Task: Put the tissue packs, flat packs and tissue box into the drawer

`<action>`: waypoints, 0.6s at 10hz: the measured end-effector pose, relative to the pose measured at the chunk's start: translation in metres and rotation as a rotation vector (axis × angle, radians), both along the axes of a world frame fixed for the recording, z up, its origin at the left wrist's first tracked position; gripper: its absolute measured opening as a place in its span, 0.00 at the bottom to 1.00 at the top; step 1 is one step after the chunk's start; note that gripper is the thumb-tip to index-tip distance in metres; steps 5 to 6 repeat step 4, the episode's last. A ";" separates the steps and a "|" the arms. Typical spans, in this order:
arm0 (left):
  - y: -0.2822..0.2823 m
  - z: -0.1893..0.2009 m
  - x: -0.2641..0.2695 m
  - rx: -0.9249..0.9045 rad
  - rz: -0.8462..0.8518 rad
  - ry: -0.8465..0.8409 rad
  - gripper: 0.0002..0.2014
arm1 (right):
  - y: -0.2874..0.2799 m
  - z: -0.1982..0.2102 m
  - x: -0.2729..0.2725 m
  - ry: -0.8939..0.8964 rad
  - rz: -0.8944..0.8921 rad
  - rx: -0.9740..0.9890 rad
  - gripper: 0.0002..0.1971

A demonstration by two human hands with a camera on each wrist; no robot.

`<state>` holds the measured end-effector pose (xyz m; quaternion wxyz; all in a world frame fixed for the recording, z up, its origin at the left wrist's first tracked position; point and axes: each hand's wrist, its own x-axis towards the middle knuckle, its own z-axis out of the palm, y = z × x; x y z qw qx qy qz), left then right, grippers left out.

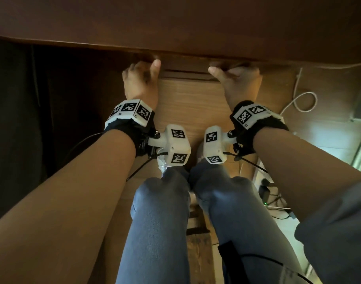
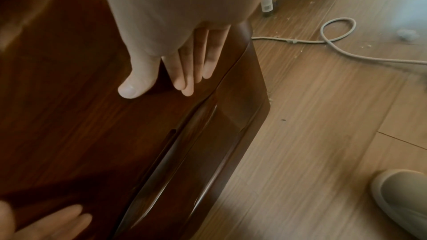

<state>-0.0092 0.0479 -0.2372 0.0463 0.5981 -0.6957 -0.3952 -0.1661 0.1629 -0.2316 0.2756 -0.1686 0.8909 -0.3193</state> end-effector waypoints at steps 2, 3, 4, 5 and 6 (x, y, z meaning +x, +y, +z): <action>-0.001 -0.009 -0.001 0.002 -0.013 -0.012 0.25 | -0.001 -0.009 0.004 -0.034 -0.019 -0.006 0.22; -0.001 -0.009 0.001 0.011 -0.013 -0.005 0.24 | 0.001 -0.008 0.006 -0.078 -0.032 -0.021 0.19; 0.003 0.003 0.000 0.054 0.005 -0.051 0.23 | 0.002 -0.005 0.008 -0.175 -0.064 0.000 0.18; 0.003 0.003 0.000 0.054 0.005 -0.051 0.23 | 0.002 -0.005 0.008 -0.175 -0.064 0.000 0.18; 0.003 0.003 0.000 0.054 0.005 -0.051 0.23 | 0.002 -0.005 0.008 -0.175 -0.064 0.000 0.18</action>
